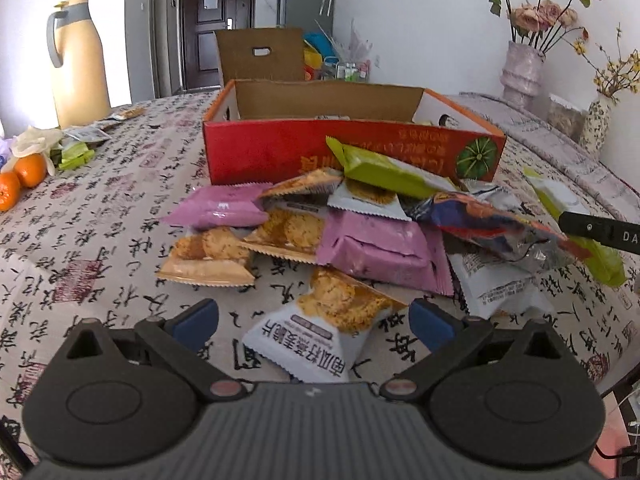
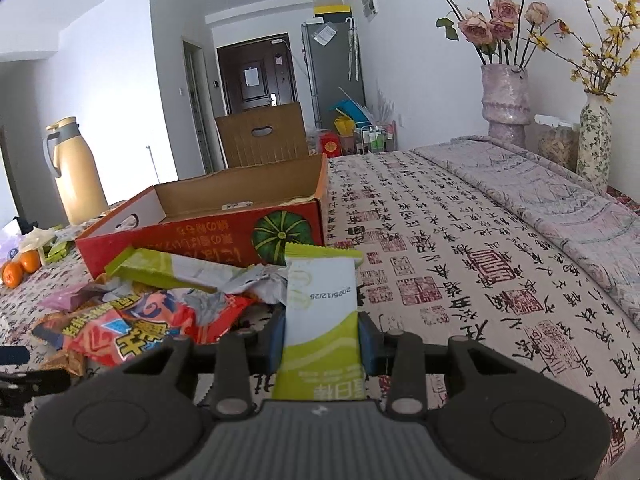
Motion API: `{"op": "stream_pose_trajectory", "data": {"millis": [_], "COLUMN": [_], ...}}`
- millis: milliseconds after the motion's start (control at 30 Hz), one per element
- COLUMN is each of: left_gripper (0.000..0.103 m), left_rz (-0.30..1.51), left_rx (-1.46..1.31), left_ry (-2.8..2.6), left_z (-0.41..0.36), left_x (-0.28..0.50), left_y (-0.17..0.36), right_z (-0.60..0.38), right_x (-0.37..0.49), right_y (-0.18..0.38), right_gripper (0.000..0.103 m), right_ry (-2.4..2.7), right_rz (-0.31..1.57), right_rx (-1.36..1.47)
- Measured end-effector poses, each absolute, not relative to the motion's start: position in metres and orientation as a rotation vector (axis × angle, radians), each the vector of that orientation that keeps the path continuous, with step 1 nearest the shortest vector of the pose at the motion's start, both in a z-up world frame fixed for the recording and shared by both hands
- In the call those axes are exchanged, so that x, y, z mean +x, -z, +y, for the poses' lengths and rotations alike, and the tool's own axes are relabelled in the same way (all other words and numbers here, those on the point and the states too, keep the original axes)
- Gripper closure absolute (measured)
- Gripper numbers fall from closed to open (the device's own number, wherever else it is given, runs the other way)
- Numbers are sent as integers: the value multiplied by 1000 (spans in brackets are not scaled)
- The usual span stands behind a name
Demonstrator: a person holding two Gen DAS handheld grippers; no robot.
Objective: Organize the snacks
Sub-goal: 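Grasp the white-and-green stick packet with the right tool while the left tool grasps a cracker packet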
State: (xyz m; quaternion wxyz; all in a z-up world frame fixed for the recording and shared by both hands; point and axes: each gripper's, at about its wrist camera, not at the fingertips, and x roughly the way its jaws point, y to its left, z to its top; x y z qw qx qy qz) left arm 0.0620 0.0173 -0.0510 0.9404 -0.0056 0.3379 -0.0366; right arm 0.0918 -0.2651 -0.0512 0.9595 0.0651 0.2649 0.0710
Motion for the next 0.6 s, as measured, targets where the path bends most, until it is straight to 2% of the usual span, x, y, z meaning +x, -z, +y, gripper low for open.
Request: {"op": "stream_pose_trajectory", "data": {"millis": [300, 367, 400, 467, 600], "left_gripper": [0, 3, 10, 14, 34], "left_rz": [699, 703, 708, 706, 698], "left_rx": [-15, -14, -15, -6, -15], "left_ry": [79, 78, 72, 57, 66], "left_z": [10, 8, 8, 6, 6], "left_x": [74, 75, 76, 75, 71], "left_y": [55, 57, 59, 59, 57], "right_z": [-264, -263, -263, -263, -264], "right_x": [90, 89, 89, 89, 89], "right_y": [52, 53, 53, 53, 54], "right_gripper": [67, 67, 67, 67, 67], "right_ry": [-149, -151, -151, -151, -151], "right_rz": [546, 548, 548, 550, 550], "right_rx": [129, 128, 128, 129, 135]}}
